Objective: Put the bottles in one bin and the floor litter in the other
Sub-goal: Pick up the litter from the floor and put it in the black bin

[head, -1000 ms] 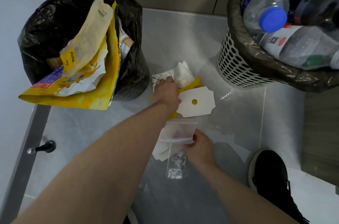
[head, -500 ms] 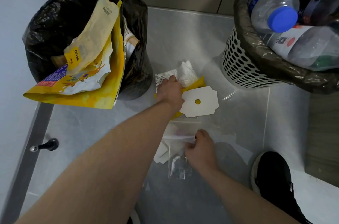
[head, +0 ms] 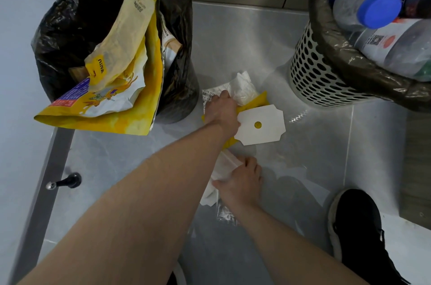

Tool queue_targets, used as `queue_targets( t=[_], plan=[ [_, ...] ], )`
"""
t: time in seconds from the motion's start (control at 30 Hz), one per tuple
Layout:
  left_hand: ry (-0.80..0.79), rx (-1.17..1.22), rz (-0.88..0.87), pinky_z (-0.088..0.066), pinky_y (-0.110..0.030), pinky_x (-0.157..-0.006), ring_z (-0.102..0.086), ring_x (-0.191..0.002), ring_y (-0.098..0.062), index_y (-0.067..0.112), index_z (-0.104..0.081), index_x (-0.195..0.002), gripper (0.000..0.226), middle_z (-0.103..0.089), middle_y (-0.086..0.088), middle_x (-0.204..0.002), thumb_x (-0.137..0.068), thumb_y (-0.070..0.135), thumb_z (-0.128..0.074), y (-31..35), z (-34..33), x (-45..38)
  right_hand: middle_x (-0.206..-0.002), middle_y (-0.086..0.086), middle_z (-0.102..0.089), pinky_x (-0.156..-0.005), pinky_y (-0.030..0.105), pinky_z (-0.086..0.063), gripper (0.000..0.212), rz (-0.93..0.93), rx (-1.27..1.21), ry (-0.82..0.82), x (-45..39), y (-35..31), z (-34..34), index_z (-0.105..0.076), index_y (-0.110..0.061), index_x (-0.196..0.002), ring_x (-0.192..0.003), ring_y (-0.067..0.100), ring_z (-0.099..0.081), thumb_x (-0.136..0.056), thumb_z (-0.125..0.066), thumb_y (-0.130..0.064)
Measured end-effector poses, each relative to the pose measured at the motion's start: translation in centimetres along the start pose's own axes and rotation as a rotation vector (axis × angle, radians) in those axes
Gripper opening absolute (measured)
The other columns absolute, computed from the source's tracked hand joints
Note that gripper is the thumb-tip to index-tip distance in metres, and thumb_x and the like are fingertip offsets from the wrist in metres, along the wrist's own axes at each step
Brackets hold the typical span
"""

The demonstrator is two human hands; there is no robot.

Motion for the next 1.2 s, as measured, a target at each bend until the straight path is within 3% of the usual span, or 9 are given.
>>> queue_targets(
  t=[0.1,0.27,0.33,0.4,0.47,0.6,0.77,1.03,1.2],
  plan=[
    [-0.008,0.000,0.011,-0.045,-0.042,-0.103,-0.049,-0.121,-0.031,0.017,-0.063,-0.130,0.055,-0.047,-0.005,-0.132,-0.083,0.040,-0.080,0.1,0.0,0.0,-0.121,0.001,-0.053,-0.098,0.033,-0.045,0.066,0.065,-0.018,-0.053,-0.4,1.1,0.6,-0.059,-0.016,-0.120,-0.114,0.022,-0.048,-0.070,-0.086,-0.050],
    [-0.050,-0.013,0.059,-0.040,-0.042,-0.106,-0.049,-0.124,-0.032,0.014,-0.059,-0.133,0.057,-0.046,-0.007,-0.134,-0.085,0.039,-0.078,0.3,0.4,0.8,-0.111,-0.011,-0.061,-0.083,0.031,-0.051,0.048,0.016,-0.140,-0.138,0.2,4.2,2.4,-0.050,-0.031,-0.110,-0.105,0.018,-0.063,-0.078,-0.084,-0.023],
    [-0.088,-0.015,0.095,-0.039,-0.043,-0.106,-0.051,-0.125,-0.033,0.011,-0.056,-0.135,0.060,-0.048,-0.008,-0.134,-0.086,0.039,-0.078,0.0,0.5,1.9,-0.108,-0.010,-0.066,-0.079,0.031,-0.052,0.038,-0.018,-0.114,-0.138,1.0,6.5,3.5,-0.053,-0.032,-0.111,-0.102,0.019,-0.066,-0.084,-0.079,-0.023],
    [-0.105,0.003,0.127,-0.039,-0.043,-0.106,-0.053,-0.126,-0.032,0.010,-0.055,-0.135,0.061,-0.051,-0.008,-0.134,-0.086,0.039,-0.078,-0.7,0.6,3.2,-0.116,-0.006,-0.070,-0.091,0.032,-0.056,0.043,-0.044,-0.078,-0.143,1.8,8.6,4.9,-0.060,-0.028,-0.127,-0.109,0.019,-0.067,-0.087,-0.076,-0.024],
    [-0.086,0.036,0.154,-0.041,-0.040,-0.105,-0.055,-0.126,-0.031,0.012,-0.055,-0.131,0.057,-0.054,-0.008,-0.133,-0.086,0.040,-0.077,-1.7,0.9,4.5,-0.127,-0.003,-0.067,-0.097,0.023,-0.048,0.055,-0.039,-0.079,-0.182,2.7,9.3,5.7,-0.055,-0.021,-0.141,-0.118,0.018,-0.064,-0.089,-0.075,-0.022],
    [-0.011,0.091,0.233,-0.040,-0.039,-0.105,-0.055,-0.127,-0.029,0.015,-0.056,-0.128,0.053,-0.058,-0.008,-0.133,-0.087,0.042,-0.076,-3.1,1.7,6.2,-0.129,-0.005,-0.063,-0.091,0.027,-0.049,0.065,0.014,-0.135,-0.215,3.2,7.2,5.5,-0.048,-0.027,-0.137,-0.118,0.020,-0.063,-0.082,-0.082,-0.019],
    [-0.025,0.166,0.295,-0.042,-0.039,-0.102,-0.056,-0.126,-0.029,0.013,-0.057,-0.126,0.055,-0.059,-0.009,-0.130,-0.085,0.045,-0.078,-4.4,1.0,7.0,-0.127,-0.008,-0.063,-0.089,0.034,-0.055,0.096,0.130,-0.006,-0.319,2.4,6.0,3.6,-0.032,-0.041,-0.145,-0.114,0.020,-0.063,-0.070,-0.088,-0.022],
    [-0.048,0.193,0.309,-0.043,-0.039,-0.100,-0.059,-0.122,-0.030,0.014,-0.058,-0.122,0.058,-0.063,-0.009,-0.125,-0.081,0.049,-0.080,-4.4,0.2,7.1,-0.125,0.001,-0.039,-0.096,0.035,-0.051,0.077,0.115,0.234,-0.247,1.3,7.3,4.4,-0.048,-0.023,-0.120,-0.107,0.024,-0.056,-0.059,-0.092,-0.039],
    [-0.055,0.182,0.292,-0.044,-0.041,-0.103,-0.060,-0.121,-0.030,0.015,-0.059,-0.121,0.056,-0.064,-0.007,-0.124,-0.081,0.048,-0.080,-3.9,1.5,9.2,-0.118,-0.006,-0.057,-0.090,0.035,-0.053,0.050,0.115,0.169,-0.209,2.9,9.1,5.5,-0.053,-0.028,-0.113,-0.106,0.020,-0.062,-0.074,-0.084,-0.029]
  ],
)
Point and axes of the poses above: each hand's wrist, its own x-axis away from the middle knuckle, its own z-axis out of the back of the hand, y = z × x, the point moved 1 cm from there along -x, towards the middle knuckle
